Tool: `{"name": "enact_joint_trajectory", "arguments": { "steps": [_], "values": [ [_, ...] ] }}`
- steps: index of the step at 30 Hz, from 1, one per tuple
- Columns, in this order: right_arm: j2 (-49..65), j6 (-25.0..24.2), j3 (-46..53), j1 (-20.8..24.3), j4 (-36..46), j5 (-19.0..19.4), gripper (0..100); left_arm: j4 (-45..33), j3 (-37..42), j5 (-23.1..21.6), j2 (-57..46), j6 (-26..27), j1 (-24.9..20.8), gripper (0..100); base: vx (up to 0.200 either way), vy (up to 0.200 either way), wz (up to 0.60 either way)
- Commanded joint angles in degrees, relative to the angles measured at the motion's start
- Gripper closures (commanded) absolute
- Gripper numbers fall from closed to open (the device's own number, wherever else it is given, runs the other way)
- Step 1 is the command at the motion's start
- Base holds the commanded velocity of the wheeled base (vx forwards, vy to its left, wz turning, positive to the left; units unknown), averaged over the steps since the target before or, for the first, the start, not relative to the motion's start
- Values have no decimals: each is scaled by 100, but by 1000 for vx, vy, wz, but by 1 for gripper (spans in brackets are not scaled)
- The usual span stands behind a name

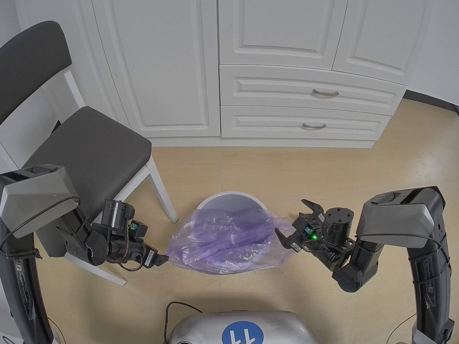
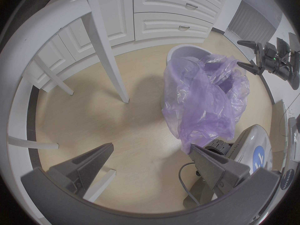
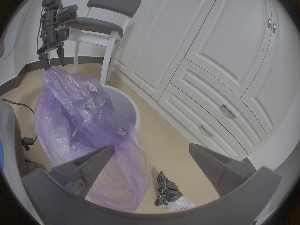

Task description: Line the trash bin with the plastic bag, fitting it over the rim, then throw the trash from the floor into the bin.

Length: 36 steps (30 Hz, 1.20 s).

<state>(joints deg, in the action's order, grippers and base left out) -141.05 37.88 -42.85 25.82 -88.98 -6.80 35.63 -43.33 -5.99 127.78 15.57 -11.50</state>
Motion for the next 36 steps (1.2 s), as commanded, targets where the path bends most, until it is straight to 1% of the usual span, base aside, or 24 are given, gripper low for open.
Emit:
{"name": "enact_joint_trajectory", "arguments": {
  "steps": [1, 3, 5, 9, 12, 17, 19, 22, 23, 24, 26, 27, 28, 30, 32, 33, 34, 36],
  "values": [
    [-116, 0, 31, -33, -102, -5, 0, 5, 0, 1, -8, -1, -2, 0, 0, 0, 0],
    [-90, 0, 128, -33, -102, 3, 0, 5, 8, 1, -8, -1, -2, 0, 0, 0, 0],
    [51, 88, 506, -103, -102, 47, 0, 5, 17, 1, -16, 34, 7, 0, 0, 0, 0],
    [95, 132, 550, -103, -102, 47, 0, 5, 26, 1, -16, 43, 7, 0, 0, 0, 0],
    [24, 141, 453, -103, -102, 39, 0, 5, 26, 1, -16, 43, 7, 0, 0, 0, 0],
    [-327, 53, -206, -103, -102, -93, 0, 23, 17, 1, -16, 43, 7, 0, 0, 0, 0],
    [-389, 44, -259, -103, -102, -181, 0, 31, 26, 1, -16, 34, 7, 0, 0, 0, 0],
    [-477, 44, -303, -103, -102, -181, 0, 31, 26, 1, -25, 34, 7, 0, 0, 0, 0],
    [-468, 36, -303, -68, -102, -181, 100, 31, 26, 1, -43, 43, 7, 0, 0, 0, 0],
    [-441, 0, -312, -51, -102, -190, 100, 31, 35, 1, -52, 43, 7, 0, 0, 0, 0],
    [-380, -290, -356, 20, -102, -199, 100, 49, 123, -8, -78, 43, 7, 0, 0, 0, 0],
    [-380, -290, -356, 20, -102, -199, 100, 49, 123, -8, -78, 43, 7, 0, 0, 0, 0],
    [-292, -527, -356, 72, -102, -225, 100, 75, 325, -8, -113, 60, -19, 0, 0, 0, 0],
    [-257, -588, -364, 81, -102, -260, 100, 93, 457, 1, -166, 69, -28, 0, 0, 0, 0],
    [-151, -676, -435, 81, -102, -410, 100, 269, 755, 36, -236, 52, -63, 0, 0, 0, 0],
    [-151, -676, -435, 81, -102, -410, 100, 269, 755, 36, -236, 52, -63, 0, 0, 0, 0],
    [-125, -755, -514, 72, -102, -489, 100, 488, 1001, 45, -280, 52, -55, 0, 0, 0, 0],
    [-116, -896, -619, 72, -102, -594, 100, 699, 1248, 54, -271, 52, -55, 0, 0, 0, 0]
  ]
}}
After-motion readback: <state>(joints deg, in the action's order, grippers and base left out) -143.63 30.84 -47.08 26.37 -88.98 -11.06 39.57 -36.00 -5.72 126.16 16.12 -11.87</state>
